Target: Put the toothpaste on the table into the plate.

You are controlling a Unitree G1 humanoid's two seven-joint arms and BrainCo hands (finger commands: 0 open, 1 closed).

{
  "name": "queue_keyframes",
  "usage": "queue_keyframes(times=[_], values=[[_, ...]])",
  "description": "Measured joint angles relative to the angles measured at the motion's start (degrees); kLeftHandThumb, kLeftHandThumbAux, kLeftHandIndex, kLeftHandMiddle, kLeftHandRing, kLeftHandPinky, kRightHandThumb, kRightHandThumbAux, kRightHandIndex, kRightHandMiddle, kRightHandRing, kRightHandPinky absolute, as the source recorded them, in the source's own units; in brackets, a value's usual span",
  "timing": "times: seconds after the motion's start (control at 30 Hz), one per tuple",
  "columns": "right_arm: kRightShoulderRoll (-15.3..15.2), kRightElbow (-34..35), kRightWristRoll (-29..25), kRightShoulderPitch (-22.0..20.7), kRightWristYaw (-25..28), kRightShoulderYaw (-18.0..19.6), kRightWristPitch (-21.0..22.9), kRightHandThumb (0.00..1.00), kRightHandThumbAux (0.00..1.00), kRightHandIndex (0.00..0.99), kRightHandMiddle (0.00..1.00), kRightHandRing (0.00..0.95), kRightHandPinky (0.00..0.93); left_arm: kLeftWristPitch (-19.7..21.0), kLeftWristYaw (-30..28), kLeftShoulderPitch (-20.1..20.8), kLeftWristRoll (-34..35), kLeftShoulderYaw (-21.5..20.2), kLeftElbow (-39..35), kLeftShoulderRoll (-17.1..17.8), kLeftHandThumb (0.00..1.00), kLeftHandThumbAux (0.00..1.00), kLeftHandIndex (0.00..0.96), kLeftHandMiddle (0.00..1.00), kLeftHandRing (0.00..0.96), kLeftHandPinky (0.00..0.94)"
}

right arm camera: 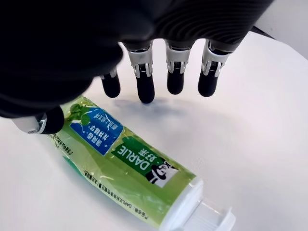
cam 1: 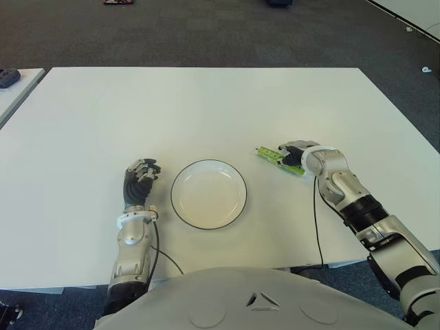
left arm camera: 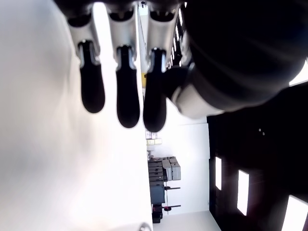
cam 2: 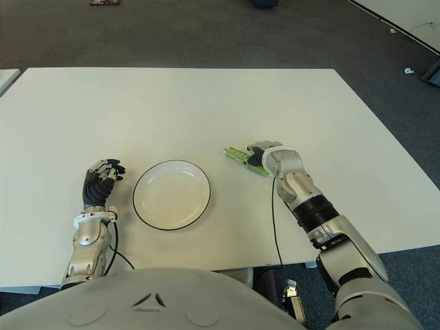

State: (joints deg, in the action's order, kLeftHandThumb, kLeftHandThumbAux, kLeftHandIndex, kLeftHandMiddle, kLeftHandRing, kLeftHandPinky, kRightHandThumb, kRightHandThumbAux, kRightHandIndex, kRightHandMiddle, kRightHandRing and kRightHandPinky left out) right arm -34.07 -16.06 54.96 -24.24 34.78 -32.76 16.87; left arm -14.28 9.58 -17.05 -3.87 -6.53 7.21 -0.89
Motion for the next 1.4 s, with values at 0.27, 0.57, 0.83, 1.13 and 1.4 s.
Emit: queue_keyframes(times=[0.27, 0.57, 0.83, 1.13, 1.4], values=[[3.70, -6.05, 1.53, -3.13, -2.83, -1.09, 0.91, 0.510, 0.261, 0.000, 0.000, 0.000, 0.000, -0.50, 0.00, -0.27, 0.08, -0.24, 0.01, 0.00, 0.703, 0.717, 0.428, 0.522, 0.506, 0.478], [6.88, -8.87, 4.20, -3.93, -5.16, -2.65, 4.13, 0.506, 0.283, 0.000, 0.000, 0.000, 0.000, -2.14, 0.00, -0.38, 0.02, -0.28, 0.21, 0.04, 0.703, 0.718, 0.428, 0.520, 0.506, 0.481], [10.74, -7.27, 9.50, -2.18, -5.40, -4.89, 12.65, 0.538, 0.302, 0.000, 0.000, 0.000, 0.000, -1.82, 0.00, -0.84, 0.09, -0.60, 0.01, 0.02, 0.702, 0.718, 0.428, 0.521, 0.506, 0.481], [15.51, -11.49, 12.20, -1.14, -13.16, -5.52, 18.40, 0.511, 0.274, 0.000, 0.000, 0.000, 0.000, -1.80, 0.00, -1.41, 0.59, -1.18, -0.23, -0.35, 0.703, 0.717, 0.429, 0.533, 0.516, 0.488], [18.98, -15.38, 13.27, -0.10, -21.42, -6.02, 21.92, 0.463, 0.218, 0.000, 0.000, 0.000, 0.000, -1.83, 0.00, -1.45, 0.55, -1.23, -0.23, -0.79, 0.703, 0.716, 0.429, 0.532, 0.512, 0.481]])
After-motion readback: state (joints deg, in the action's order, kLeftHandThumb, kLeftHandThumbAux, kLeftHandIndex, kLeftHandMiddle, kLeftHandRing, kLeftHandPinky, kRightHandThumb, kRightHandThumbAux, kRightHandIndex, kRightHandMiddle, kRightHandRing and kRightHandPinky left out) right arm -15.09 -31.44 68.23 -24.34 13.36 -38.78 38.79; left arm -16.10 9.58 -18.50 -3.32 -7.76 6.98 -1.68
